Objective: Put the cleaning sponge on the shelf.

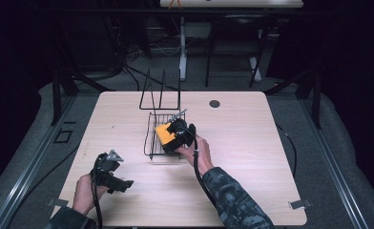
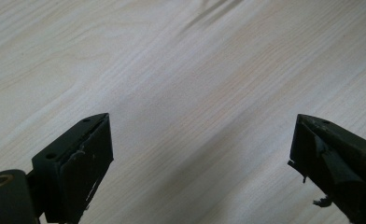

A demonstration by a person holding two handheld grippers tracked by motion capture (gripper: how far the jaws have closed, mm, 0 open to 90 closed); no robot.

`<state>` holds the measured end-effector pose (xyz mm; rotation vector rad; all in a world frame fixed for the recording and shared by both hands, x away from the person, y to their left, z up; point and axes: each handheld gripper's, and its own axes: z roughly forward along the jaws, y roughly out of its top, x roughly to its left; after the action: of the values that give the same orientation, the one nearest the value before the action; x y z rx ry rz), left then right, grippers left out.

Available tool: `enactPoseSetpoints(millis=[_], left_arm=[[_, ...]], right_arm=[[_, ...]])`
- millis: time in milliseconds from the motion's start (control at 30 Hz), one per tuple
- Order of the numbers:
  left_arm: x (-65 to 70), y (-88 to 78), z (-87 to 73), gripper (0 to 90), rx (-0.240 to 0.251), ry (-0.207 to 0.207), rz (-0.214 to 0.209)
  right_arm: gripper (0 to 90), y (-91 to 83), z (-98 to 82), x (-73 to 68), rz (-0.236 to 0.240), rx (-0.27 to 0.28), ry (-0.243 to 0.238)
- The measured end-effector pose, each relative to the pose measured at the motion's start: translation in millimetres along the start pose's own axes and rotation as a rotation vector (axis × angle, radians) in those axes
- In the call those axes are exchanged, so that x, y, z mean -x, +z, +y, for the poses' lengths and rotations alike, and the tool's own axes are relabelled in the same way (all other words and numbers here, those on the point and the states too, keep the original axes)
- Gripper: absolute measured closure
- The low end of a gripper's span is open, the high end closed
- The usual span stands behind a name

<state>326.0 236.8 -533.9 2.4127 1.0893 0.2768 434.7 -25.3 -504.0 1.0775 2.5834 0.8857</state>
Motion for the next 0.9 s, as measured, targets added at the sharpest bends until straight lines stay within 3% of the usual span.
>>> enactPoseSetpoints(millis=[167,433,900], left_arm=[[0.4,0.2,0.2,6.0,0.0,-0.001,0.003],[0.5,0.3,0.3,6.0,-0.002,-0.003,0.005],[0.3,0.3,0.3,6.0,-0.002,-0.003,0.008]], right_arm=[[8.3,-15.6,-9.6,-2.3,0.008,0.012,-0.04],[8.6,-41.8,-27.1,-1.1,0.013,0.032,-0.056],[9.9,-94.9,-71.5,10.2,-0.029,0.06,-0.049]])
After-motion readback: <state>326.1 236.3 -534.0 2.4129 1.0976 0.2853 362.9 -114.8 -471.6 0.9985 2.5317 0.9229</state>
